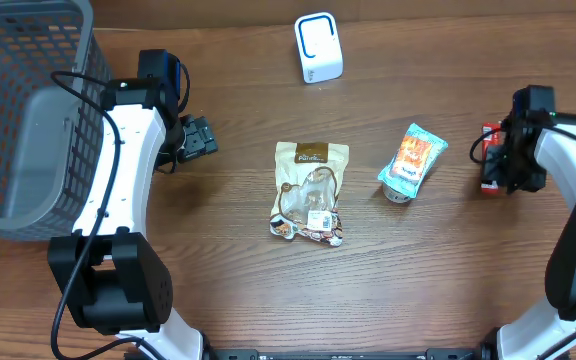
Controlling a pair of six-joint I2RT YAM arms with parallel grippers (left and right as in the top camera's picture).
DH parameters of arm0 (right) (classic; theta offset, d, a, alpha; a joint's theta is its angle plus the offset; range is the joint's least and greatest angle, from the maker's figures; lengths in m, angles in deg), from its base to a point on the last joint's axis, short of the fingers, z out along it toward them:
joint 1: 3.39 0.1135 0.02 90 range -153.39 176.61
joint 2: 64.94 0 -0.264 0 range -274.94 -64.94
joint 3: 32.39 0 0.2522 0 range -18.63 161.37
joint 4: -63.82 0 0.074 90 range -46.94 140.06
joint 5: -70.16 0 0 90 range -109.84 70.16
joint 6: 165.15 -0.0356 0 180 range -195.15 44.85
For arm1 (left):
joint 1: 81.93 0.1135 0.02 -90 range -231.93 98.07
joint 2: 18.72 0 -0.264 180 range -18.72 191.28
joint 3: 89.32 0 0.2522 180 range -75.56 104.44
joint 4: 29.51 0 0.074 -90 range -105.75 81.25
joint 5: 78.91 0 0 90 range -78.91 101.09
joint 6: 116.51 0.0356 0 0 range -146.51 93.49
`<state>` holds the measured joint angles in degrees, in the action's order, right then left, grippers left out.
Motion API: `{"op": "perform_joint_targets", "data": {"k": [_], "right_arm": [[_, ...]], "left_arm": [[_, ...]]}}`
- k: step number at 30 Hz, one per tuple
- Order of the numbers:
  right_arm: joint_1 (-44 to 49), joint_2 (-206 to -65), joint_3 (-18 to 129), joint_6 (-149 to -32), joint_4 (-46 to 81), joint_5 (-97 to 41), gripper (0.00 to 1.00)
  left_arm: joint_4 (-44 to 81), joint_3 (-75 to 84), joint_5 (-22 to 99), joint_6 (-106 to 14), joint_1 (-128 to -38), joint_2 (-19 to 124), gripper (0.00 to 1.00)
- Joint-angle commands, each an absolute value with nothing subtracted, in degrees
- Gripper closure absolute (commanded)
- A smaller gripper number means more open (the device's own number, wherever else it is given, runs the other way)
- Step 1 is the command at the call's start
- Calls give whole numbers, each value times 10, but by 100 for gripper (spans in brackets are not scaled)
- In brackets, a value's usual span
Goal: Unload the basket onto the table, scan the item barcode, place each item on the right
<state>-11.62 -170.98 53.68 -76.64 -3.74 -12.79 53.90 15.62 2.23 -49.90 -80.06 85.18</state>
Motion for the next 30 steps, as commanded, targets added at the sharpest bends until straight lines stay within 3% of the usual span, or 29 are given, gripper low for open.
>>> {"op": "perform_joint_targets", "data": {"k": [1, 8, 16, 23, 30], "right_arm": [[-104, -1671, 609, -812, -65, -129, 47], [-74, -1592, 697, -864, -193, -218, 48], [-27, -1529, 697, -966, -205, -382, 45], [108, -1529, 694, -984, -184, -390, 43], [293, -1541, 682, -994, -67, -349, 39]], "left_arm": [[539, 164, 17, -488, -801, 854, 0], [539, 164, 17, -488, -801, 854, 0], [539, 164, 17, -488, -801, 854, 0], [539, 164, 17, -488, -801, 854, 0], [539, 164, 17, -488, -801, 854, 0]]}}
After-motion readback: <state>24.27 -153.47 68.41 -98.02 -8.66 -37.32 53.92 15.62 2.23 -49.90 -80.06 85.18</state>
